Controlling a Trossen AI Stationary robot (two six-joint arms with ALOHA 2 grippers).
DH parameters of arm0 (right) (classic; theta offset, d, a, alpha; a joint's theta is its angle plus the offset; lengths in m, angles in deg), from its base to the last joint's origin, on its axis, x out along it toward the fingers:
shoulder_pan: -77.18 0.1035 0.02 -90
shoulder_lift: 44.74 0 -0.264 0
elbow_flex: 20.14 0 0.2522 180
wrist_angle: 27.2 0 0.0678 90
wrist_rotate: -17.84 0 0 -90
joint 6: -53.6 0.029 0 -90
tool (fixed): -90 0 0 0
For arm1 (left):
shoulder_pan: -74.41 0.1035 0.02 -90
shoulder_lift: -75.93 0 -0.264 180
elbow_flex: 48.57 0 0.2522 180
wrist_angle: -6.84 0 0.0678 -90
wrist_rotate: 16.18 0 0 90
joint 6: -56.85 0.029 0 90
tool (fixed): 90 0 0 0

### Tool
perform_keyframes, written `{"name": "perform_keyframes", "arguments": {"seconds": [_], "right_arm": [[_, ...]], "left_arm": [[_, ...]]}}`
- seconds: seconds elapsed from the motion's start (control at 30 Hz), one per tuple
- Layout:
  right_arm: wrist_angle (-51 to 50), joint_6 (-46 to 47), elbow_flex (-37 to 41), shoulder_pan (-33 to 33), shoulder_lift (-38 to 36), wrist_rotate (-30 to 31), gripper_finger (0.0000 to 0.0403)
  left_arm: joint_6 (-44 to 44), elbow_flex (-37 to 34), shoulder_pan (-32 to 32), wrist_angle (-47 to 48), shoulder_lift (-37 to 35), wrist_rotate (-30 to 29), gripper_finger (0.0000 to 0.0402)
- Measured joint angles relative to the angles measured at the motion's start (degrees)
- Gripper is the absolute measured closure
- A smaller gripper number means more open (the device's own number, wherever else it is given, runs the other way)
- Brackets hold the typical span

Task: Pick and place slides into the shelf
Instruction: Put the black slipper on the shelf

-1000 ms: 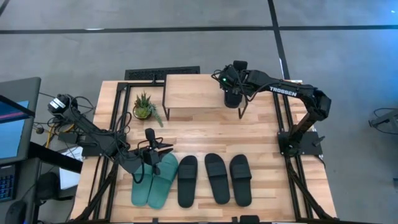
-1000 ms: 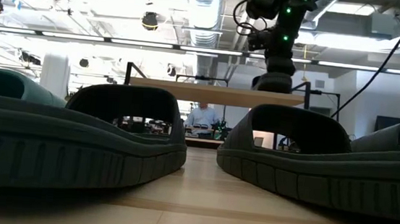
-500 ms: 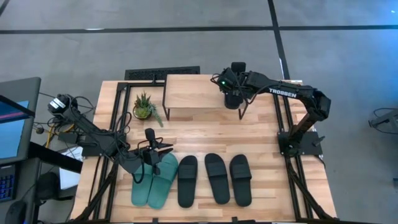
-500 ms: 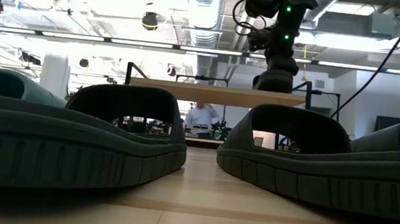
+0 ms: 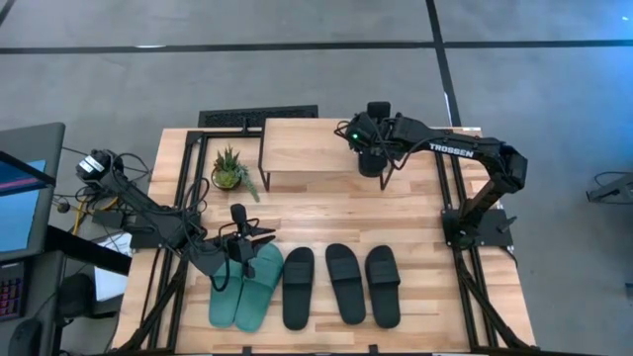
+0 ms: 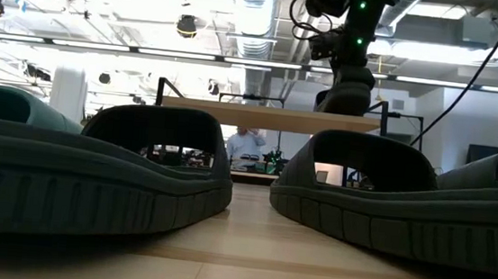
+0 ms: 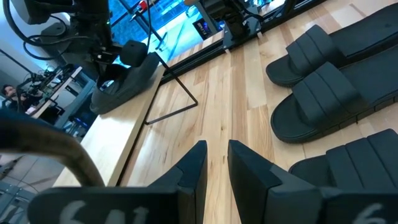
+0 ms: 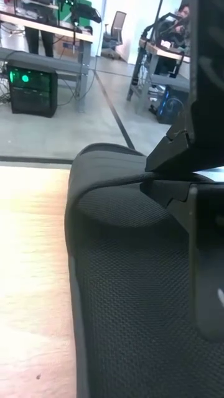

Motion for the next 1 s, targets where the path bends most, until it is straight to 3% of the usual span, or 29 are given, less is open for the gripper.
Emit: {"name": "perform_keyframes", "arguments": {"seconds": [0.23, 0.63, 1.0], "right_arm": [[-2.1, 1.1, 0.0, 0.0, 0.0, -0.5, 0.0393], [-2.8, 1.8, 0.0, 0.8, -0.9, -1.6, 0.0327], [-2.6, 2.4, -0.1, 1.3, -5.2, -7.7, 0.0301]], "left_arm": [[-0.2, 0.0, 0.0, 0.0, 0.0, 0.0, 0.0346], [-0.2, 0.0, 0.0, 0.0, 0.0, 0.0, 0.0346], [-0.2, 0.0, 0.0, 0.0, 0.0, 0.0, 0.0346]]}}
